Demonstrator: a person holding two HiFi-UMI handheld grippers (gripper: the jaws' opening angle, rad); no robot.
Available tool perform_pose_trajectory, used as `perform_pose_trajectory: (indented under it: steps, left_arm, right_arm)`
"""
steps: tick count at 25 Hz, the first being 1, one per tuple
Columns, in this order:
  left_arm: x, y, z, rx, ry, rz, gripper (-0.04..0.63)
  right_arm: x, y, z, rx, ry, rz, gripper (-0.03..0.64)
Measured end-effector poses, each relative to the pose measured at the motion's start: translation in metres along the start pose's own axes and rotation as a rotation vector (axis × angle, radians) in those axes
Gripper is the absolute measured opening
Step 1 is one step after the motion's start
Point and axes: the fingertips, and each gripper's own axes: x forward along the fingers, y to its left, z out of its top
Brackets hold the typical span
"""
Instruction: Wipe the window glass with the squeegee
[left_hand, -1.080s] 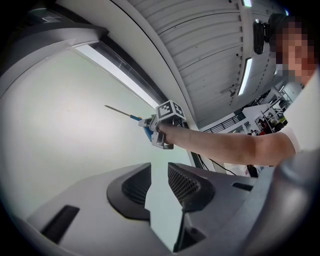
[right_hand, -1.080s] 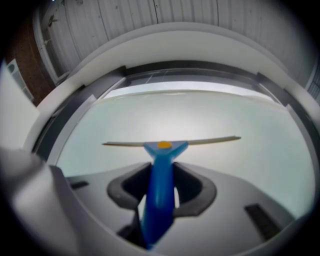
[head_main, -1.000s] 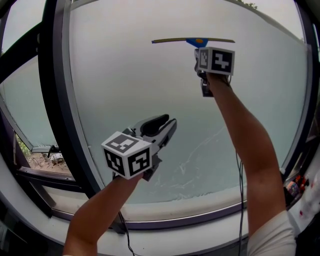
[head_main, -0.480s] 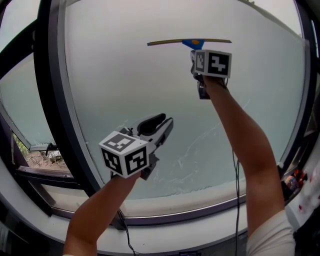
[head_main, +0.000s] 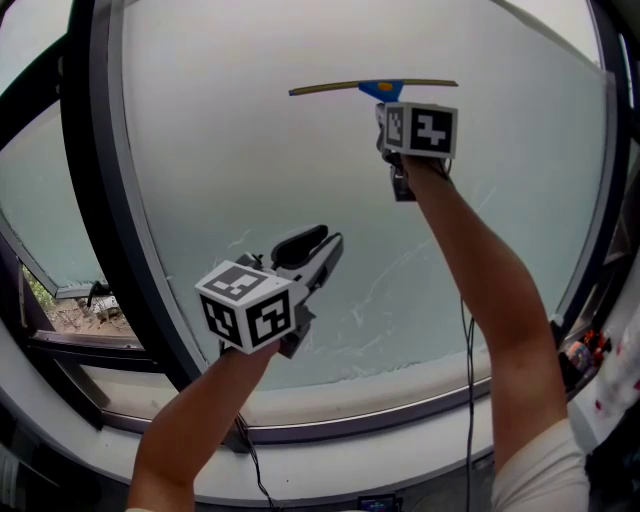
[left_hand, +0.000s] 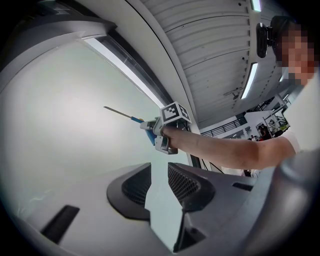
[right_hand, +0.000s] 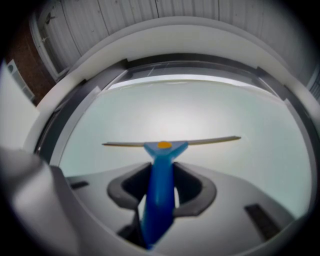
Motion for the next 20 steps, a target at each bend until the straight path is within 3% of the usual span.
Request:
perform_pose_trajectory:
  steps: [20]
  left_arm:
    - [-0.010,-0.003,-0.023,-0.048,0.025,0.006,0.126]
  right_arm:
    - [-0.017,0.003,-0.047,0.016,0.058,-0.007,0.146]
